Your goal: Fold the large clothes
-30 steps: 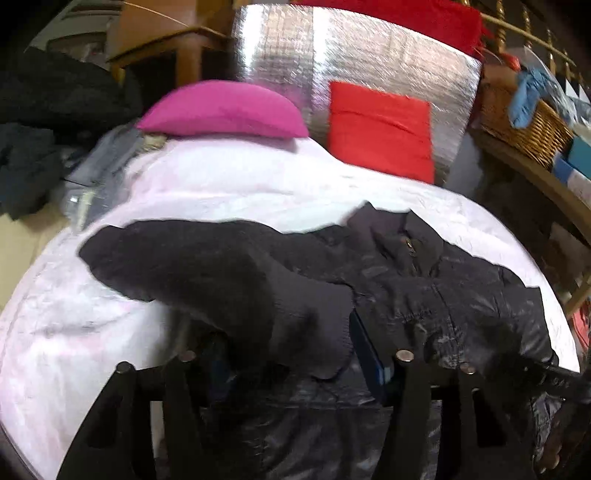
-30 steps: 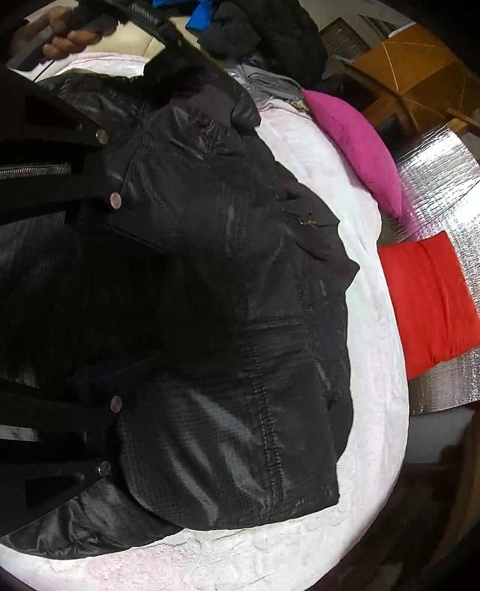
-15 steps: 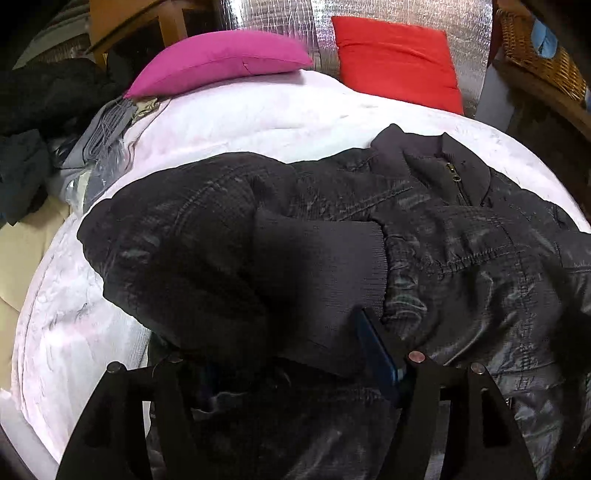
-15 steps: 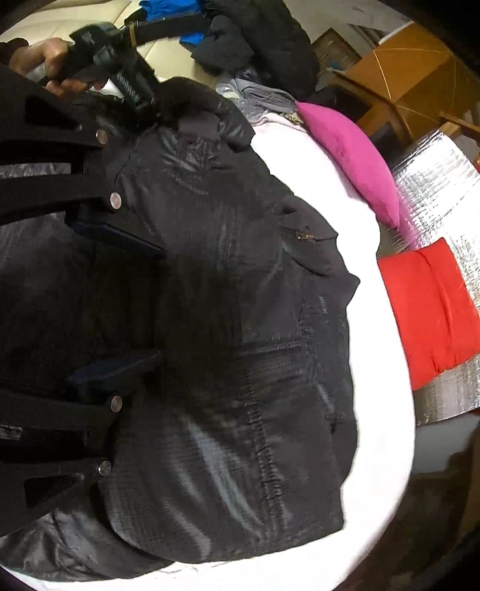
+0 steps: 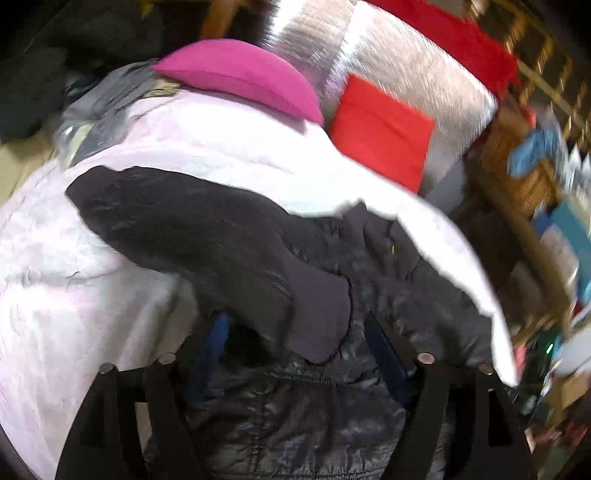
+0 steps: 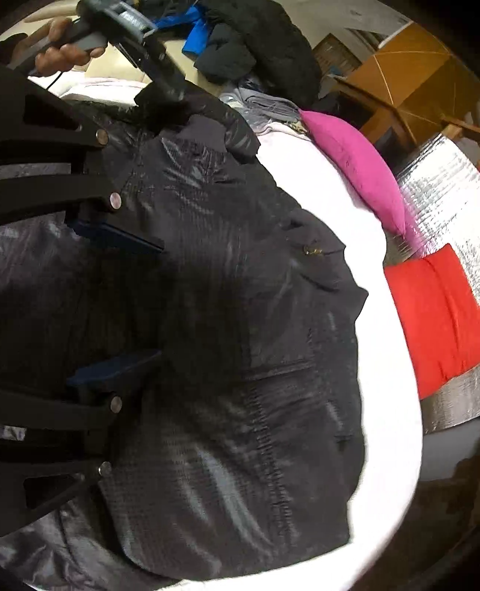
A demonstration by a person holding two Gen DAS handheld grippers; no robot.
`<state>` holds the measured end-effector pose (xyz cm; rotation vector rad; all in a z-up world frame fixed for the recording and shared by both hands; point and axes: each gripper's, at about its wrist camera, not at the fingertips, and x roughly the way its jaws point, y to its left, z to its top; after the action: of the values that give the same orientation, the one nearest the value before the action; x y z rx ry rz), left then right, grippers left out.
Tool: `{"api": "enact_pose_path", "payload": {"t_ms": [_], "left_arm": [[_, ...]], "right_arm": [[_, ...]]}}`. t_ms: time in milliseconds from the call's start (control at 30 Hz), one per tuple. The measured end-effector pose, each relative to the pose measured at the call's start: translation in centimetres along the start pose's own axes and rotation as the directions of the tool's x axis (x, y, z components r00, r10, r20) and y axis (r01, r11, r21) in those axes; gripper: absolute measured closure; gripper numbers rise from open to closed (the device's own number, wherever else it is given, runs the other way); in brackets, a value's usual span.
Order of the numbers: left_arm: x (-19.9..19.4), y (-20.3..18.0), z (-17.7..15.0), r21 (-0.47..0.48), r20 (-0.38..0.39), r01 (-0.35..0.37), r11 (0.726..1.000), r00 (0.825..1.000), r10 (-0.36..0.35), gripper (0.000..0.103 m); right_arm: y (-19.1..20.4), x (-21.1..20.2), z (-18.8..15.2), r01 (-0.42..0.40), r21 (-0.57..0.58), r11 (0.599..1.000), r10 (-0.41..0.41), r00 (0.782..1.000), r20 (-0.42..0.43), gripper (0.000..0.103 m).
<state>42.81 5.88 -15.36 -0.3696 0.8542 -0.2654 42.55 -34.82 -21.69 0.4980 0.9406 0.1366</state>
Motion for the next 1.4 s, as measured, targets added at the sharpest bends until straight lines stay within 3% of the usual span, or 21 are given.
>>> {"api": "enact_pose_path", "payload": {"t_ms": [133,300,467,633,700,933,1000,1133,1167,1233,1333,1400], "left_arm": [[-1.9,4.2,1.2,-0.136,0.056,0.024,0.990,0.998,-0.016,0.023],[-1.6,8.8,2.0,-0.288,0.064,0.014,0.957,0.998,0.004,0.023],[1.0,12.4,2.2,-0.452,0.034,0.111,0.885,0.994,-0.107,0.023],[4.4,15.0,2.2,-0.592,0.032,0.181,0.786,0.979,-0.202,0.023],[5.1,16.0,2.3,-0.634,0.046,0.187,0.750,0.978,-0.205,0.023],[6.1,19.4,3.7,-0.690,0.122,0.203,0.694,0.979,-0.165,0.024],[6.5,20.2,4.1,-0.696,0.138,0.202,0.689,0.979,-0.148,0.031],[7.9,20.5,4.6,-0.695,0.136,0.202,0.690,0.979,-0.150,0.064],[8.0,20.3,4.7,-0.690,0.138,0.200,0.696,0.980,-0.145,0.078],[7.5,19.9,5.0,-0.674,0.153,0.197,0.712,0.980,-0.126,0.093],[5.6,19.4,5.4,-0.634,0.196,0.211,0.744,0.974,-0.110,0.094],[3.8,18.1,6.3,-0.581,0.244,0.229,0.781,0.964,-0.101,0.095]], "right_arm": [[0.5,-0.7,0.0,-0.072,0.015,0.997,0.071,0.997,0.039,0.045],[1.3,0.0,-0.5,-0.068,0.008,0.998,0.068,0.998,0.018,0.045],[1.2,0.8,-0.5,-0.060,0.021,0.998,0.060,0.998,0.003,0.045],[1.1,1.2,-0.5,-0.046,0.019,0.999,0.046,0.999,-0.005,0.045],[1.2,1.4,-0.5,-0.043,0.015,0.999,0.043,0.999,-0.003,0.045],[1.7,1.9,-0.5,-0.030,-0.005,1.000,0.030,1.000,0.002,0.043],[1.8,2.0,-0.5,-0.026,-0.010,1.000,0.026,1.000,0.002,0.043],[1.9,2.0,-0.6,-0.023,-0.016,1.000,0.024,1.000,0.005,0.042],[1.8,2.0,-0.6,-0.024,-0.017,1.000,0.024,1.000,0.005,0.042],[1.8,2.1,-0.5,-0.024,-0.019,1.000,0.024,1.000,0.004,0.042],[1.8,2.1,-0.5,-0.023,-0.019,1.000,0.023,1.000,0.004,0.042],[1.8,2.0,-0.5,-0.022,-0.019,1.000,0.023,1.000,0.003,0.042]]}}
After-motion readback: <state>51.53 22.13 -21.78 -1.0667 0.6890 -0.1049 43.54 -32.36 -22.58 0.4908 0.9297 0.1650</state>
